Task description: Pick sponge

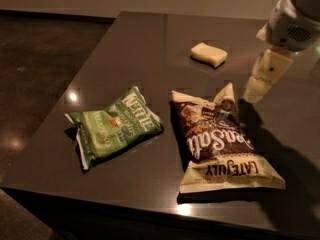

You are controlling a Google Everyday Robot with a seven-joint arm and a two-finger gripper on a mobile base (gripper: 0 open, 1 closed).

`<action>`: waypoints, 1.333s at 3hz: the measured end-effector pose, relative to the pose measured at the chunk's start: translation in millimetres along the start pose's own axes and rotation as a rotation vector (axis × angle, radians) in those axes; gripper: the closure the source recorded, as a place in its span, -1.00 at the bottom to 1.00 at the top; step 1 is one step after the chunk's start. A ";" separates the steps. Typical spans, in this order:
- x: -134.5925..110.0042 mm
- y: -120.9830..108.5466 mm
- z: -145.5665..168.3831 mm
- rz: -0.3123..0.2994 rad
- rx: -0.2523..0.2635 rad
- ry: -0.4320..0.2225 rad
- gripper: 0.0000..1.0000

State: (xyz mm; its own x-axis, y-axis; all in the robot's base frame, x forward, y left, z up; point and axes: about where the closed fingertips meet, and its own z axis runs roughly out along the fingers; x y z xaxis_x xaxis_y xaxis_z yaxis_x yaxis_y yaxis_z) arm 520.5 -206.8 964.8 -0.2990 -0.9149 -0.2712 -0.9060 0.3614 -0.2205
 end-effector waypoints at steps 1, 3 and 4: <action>-7.8 -27.1 17.3 0.051 0.002 -0.017 -1.00; -18.2 -81.4 62.4 0.183 0.007 -0.041 -1.00; -19.3 -100.4 77.7 0.255 0.006 -0.064 -1.00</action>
Offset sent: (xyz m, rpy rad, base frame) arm 0.1047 -0.0017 -0.0338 0.0895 0.0073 -0.1717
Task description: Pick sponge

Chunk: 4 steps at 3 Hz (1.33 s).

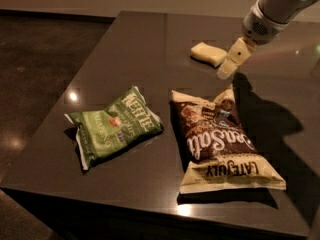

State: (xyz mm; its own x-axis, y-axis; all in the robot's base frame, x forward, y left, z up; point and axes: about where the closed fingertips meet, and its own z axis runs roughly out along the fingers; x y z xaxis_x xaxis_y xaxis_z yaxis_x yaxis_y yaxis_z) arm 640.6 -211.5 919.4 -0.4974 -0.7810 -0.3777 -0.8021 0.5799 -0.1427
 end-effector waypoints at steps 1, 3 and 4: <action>-3.5 -14.8 11.2 0.084 -0.002 -0.034 -1.00; -17.1 -35.8 26.3 0.226 0.012 -0.091 -1.00; -26.6 -42.3 34.8 0.258 0.018 -0.109 -1.00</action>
Offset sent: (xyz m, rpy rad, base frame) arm 0.0509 -0.0125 -0.0076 0.1681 -0.0222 -0.2754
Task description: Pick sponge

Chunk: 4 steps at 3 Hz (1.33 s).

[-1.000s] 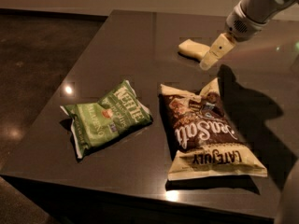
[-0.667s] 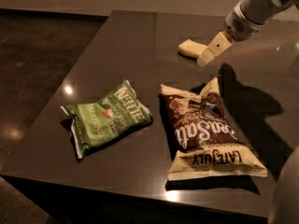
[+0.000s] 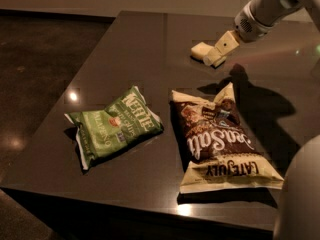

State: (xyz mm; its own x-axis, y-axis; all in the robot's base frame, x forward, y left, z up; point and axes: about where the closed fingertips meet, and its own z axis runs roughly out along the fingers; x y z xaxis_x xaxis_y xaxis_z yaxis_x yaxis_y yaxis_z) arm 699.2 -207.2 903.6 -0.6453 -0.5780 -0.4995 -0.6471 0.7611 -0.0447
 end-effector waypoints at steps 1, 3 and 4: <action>-9.8 -13.2 11.8 -0.001 0.069 -0.010 -1.00; -18.3 -33.8 29.6 0.009 0.121 0.003 -1.00; -18.1 -43.6 45.5 0.026 0.119 0.025 -1.00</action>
Offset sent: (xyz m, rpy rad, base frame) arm 0.0422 -0.0120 -0.0043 -0.0875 -0.1095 -0.0865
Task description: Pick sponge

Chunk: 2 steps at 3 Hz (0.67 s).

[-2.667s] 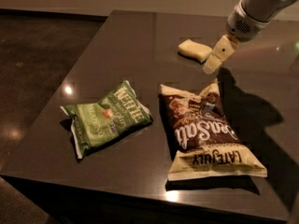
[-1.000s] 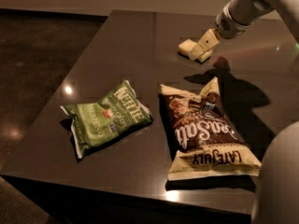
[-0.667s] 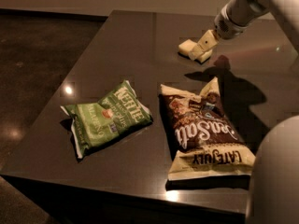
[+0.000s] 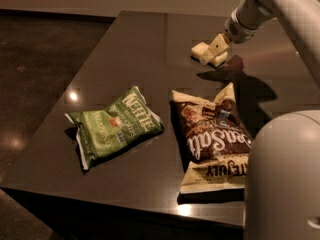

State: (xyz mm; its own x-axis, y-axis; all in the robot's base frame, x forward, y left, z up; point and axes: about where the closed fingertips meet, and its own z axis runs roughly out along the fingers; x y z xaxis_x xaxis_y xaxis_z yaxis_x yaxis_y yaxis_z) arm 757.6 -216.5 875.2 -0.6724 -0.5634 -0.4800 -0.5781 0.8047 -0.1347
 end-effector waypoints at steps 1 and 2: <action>0.1 -3.5 9.8 0.005 -0.004 0.013 -1.00; -0.8 -2.4 20.7 -0.003 -0.020 0.028 -0.94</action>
Offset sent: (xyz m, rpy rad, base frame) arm 0.0207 0.0025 -0.0188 -0.0070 0.0504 0.0261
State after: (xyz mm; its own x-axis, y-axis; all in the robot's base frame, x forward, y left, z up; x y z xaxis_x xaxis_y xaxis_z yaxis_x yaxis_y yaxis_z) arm 769.1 -214.2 857.9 -0.6832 -0.5711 -0.4551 -0.5890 0.7993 -0.1189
